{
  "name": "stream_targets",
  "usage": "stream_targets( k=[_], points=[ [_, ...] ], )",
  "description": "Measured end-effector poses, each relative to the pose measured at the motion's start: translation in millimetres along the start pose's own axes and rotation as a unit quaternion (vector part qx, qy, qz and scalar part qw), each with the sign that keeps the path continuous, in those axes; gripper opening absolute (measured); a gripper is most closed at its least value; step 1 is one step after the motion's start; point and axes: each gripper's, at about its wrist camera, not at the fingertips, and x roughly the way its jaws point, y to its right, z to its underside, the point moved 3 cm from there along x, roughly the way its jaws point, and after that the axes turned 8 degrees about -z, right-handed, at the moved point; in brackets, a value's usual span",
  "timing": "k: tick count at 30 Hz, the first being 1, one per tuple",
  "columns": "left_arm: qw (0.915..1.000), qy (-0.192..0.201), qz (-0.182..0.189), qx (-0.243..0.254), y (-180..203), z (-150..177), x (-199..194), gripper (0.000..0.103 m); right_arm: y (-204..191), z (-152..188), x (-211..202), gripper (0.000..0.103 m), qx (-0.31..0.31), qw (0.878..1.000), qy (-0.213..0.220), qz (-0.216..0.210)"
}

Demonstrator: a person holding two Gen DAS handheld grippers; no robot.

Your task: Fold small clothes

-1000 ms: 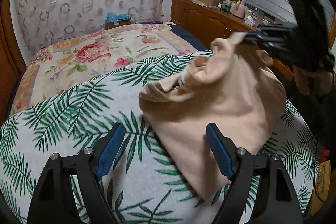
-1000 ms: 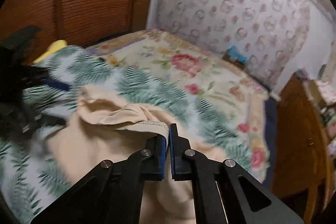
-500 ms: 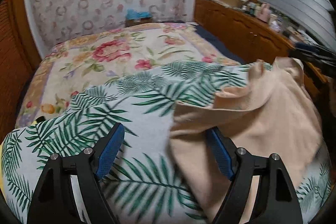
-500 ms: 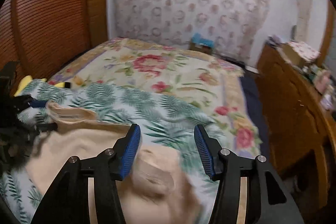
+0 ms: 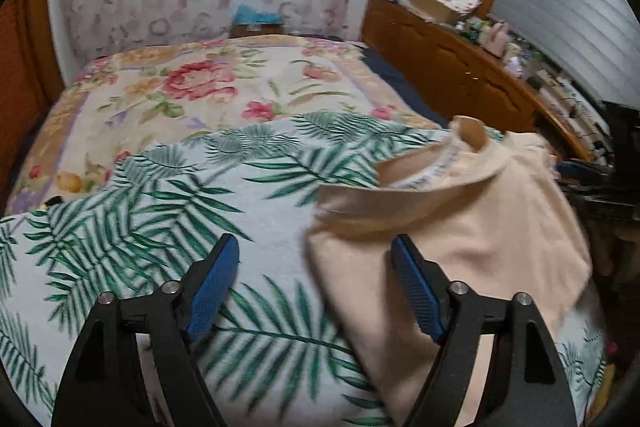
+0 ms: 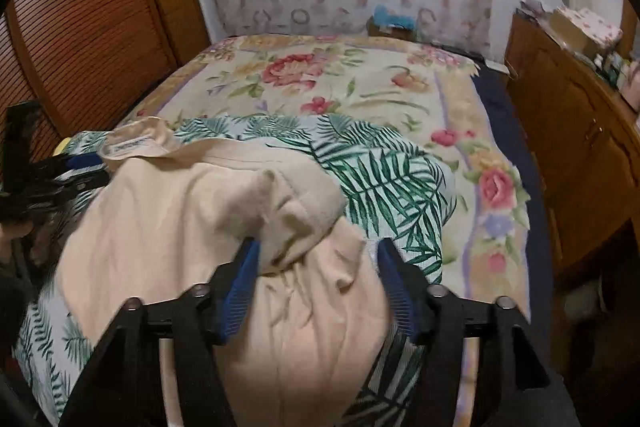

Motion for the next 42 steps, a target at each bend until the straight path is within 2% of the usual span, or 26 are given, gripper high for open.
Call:
stream_targets(
  k=[1,4,9,12,13,15,17,18,19,21,22,27,34,38,42],
  points=[
    [1.0,-0.004,0.004,0.003,2.7,1.3,0.1,0.065,2.7,-4.2,-0.7,0.069,0.001,1.0,-0.003,-0.003],
    [0.9998,-0.014,0.017,0.002,10.3,2.9,2.2,0.057,6.9,-5.5,3.8,0.07,0.016,0.999,-0.02,-0.023],
    [0.9992,-0.022,0.032,-0.01,16.7,3.1,3.1,0.057,17.8,-7.8,0.1,0.072,0.023,0.999,-0.016,-0.039],
    [0.9991,-0.024,0.032,-0.013,18.9,4.8,2.6,0.057,11.4,-3.4,6.2,0.071,0.003,0.998,-0.019,-0.058],
    [0.9992,-0.024,0.029,-0.014,20.2,6.3,1.8,0.057,8.5,-2.5,6.7,0.067,-0.009,0.998,-0.021,-0.055],
    [0.9994,-0.019,0.023,-0.016,22.3,8.7,0.6,0.057,7.0,-2.0,8.0,0.049,-0.019,0.998,-0.025,-0.061],
    [0.9994,-0.016,0.023,-0.02,24.4,9.2,1.2,0.055,7.5,-1.8,9.2,0.04,-0.022,0.997,-0.026,-0.066],
    [0.9987,-0.019,0.042,-0.022,28.3,8.8,2.8,0.041,7.8,-1.4,10.1,0.031,-0.026,0.997,-0.026,-0.07],
    [0.9982,-0.022,0.051,-0.024,29.4,8.2,4.8,0.029,8.2,-1.5,10.0,0.029,-0.028,0.997,-0.025,-0.073],
    [0.9978,-0.025,0.054,-0.029,30.6,5.8,7.7,0.017,6.2,-0.8,7.7,0.024,-0.037,0.997,-0.022,-0.063],
    [0.9971,-0.028,0.061,-0.035,30.6,4.9,7.7,0.014,4.4,-0.3,6.4,0.023,-0.045,0.997,-0.018,-0.055],
    [0.996,0.002,0.077,-0.045,30.3,3.2,-19.4,0.012,-6.2,-3.6,-20.6,0.021,-0.069,0.996,0.036,-0.032],
    [0.9918,0.07,0.094,-0.05,19.2,10.5,-91.1,0.012,-39.6,-17.4,-56.1,0.02,-0.115,0.989,0.087,-0.026],
    [0.9892,0.104,0.081,-0.064,-3.8,24.6,-128.3,0.012,-64.2,-26.9,-65.0,0.02,-0.139,0.984,0.098,-0.041],
    [0.9873,0.124,0.052,-0.085,-41.9,48.5,-159.4,0.011,-98.0,-34.4,-58.2,0.02,-0.174,0.978,0.099,-0.066]
  ],
)
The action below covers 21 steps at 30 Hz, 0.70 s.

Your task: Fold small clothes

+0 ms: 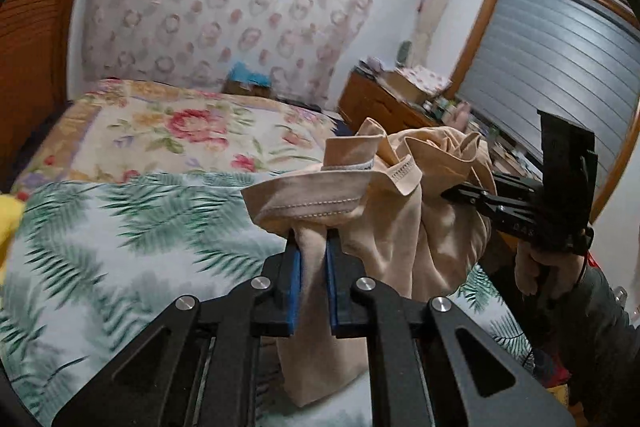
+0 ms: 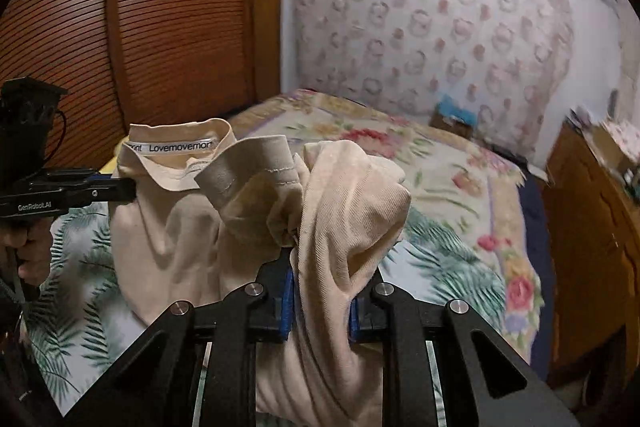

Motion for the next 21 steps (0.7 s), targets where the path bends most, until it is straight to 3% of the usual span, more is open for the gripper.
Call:
stream_targets(
  k=[6,13,15,21],
  points=[
    [0.9966,0.021,-0.071,-0.037,-69.8,20.0,-44.3,0.011,-33.2,-30.0,54.0,0.02,-0.047,0.997,0.001,-0.057],
    [0.9852,0.013,-0.145,-0.091,-150.1,48.3,-55.7,0.011,-89.1,-76.2,161.1,0.02,-0.132,0.986,-0.025,-0.101],
    [0.9814,0.011,-0.149,-0.12,-171.9,56.9,-55.4,0.011,-105.1,-89.9,196.7,0.02,-0.154,0.982,-0.041,-0.104],
    [0.9749,0.008,-0.171,-0.143,-199.4,71.5,-51.5,0.011,-138.2,-114.0,261.1,0.02,-0.206,0.967,-0.064,-0.134]
  ],
)
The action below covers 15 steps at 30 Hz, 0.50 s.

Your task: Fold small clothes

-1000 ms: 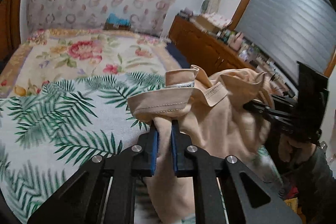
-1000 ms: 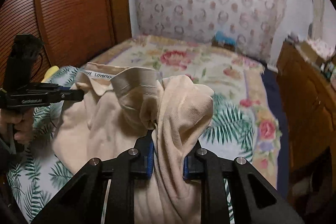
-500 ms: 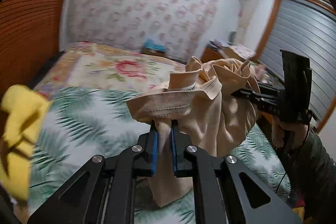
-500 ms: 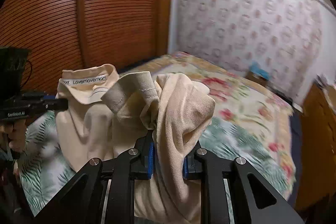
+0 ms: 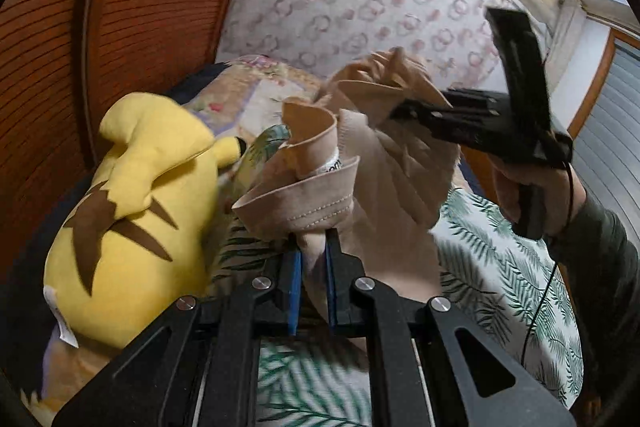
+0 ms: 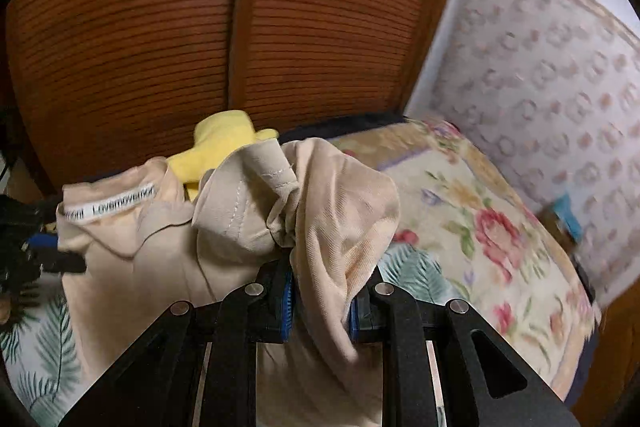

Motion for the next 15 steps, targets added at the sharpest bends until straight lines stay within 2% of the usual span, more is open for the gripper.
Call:
stream_targets(
  k=[7,10,11,13,15],
  points=[
    [0.9998,-0.004,-0.012,-0.014,-19.2,11.3,-2.1,0.011,23.8,-13.0,28.9,0.022,0.014,0.999,0.004,-0.046],
    [0.9995,-0.01,-0.029,-0.012,-19.9,14.1,-0.2,0.011,27.2,-18.5,40.4,0.026,0.034,0.998,0.001,-0.045],
    [0.9994,-0.009,-0.033,-0.01,-19.9,14.7,0.0,0.011,34.2,-17.6,41.2,0.034,0.048,0.998,0.0,-0.038],
    [0.9991,-0.01,-0.041,-0.008,-19.6,15.9,0.7,0.011,44.2,-17.6,32.1,0.041,0.074,0.997,0.01,-0.015],
    [0.9989,-0.007,-0.045,-0.006,-19.0,15.9,-2.0,0.011,61.3,-13.5,16.0,0.057,0.102,0.994,0.031,-0.001]
  ],
)
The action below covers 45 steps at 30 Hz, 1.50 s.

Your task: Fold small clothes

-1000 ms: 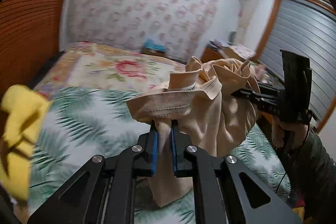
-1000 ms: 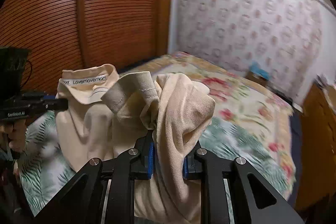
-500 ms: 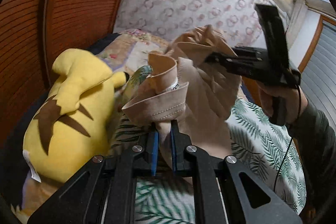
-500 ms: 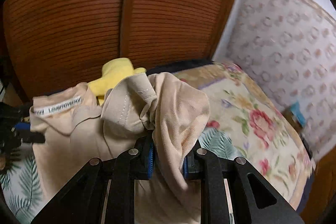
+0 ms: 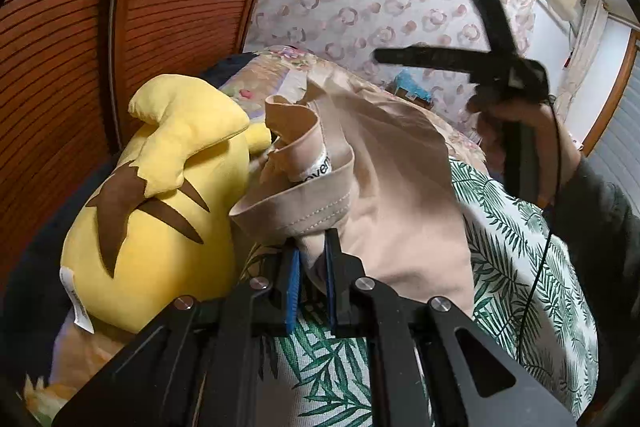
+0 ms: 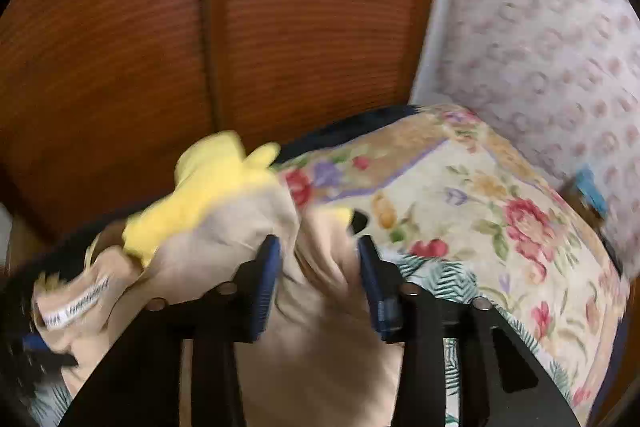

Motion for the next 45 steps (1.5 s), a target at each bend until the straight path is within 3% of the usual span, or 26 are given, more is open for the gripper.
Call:
stream_targets(
  k=[2,5,7,9,15,18,22,29,36,45],
  points=[
    [1.0,0.002,-0.005,0.002,-1.1,-0.1,-1.2,0.011,14.7,4.8,-18.6,0.06,0.022,1.0,0.014,0.003],
    [0.9997,0.017,-0.017,0.005,-0.7,-1.9,-10.9,0.02,26.3,25.2,-40.0,0.062,0.042,0.999,0.003,-0.005],
    [0.9989,0.038,-0.025,0.01,-0.1,-5.1,-21.1,0.041,28.2,37.5,-46.5,0.063,0.052,0.999,-0.008,-0.009],
    [0.9979,0.053,-0.035,0.013,-1.9,-8.9,-25.9,0.045,30.2,54.4,-49.2,0.063,0.062,0.998,-0.024,-0.009],
    [0.9957,0.057,-0.069,0.022,-11.1,-17.2,-23.2,0.055,31.5,69.0,-41.3,0.063,0.081,0.996,-0.043,0.011],
    [0.9961,0.056,-0.065,0.022,-11.8,-14.8,-23.4,0.075,37.6,64.5,-24.4,0.063,0.096,0.994,-0.036,0.025],
    [0.9955,0.06,-0.058,0.045,-1.8,-11.7,-31.9,0.086,41.1,58.2,-10.9,0.063,0.122,0.991,-0.011,0.059],
    [0.9931,0.069,-0.05,0.082,24.0,-11.7,-44.3,0.086,15.0,70.9,-37.4,0.063,0.119,0.991,0.009,0.055],
    [0.9898,0.082,-0.036,0.111,56.5,-7.2,-65.4,0.086,-26.4,99.5,-108.2,0.063,0.114,0.991,0.041,0.047],
    [0.9836,0.088,-0.006,0.157,104.8,14.2,-96.1,0.086,-85.5,163.0,-199.9,0.063,0.123,0.988,0.07,0.061]
  ],
)
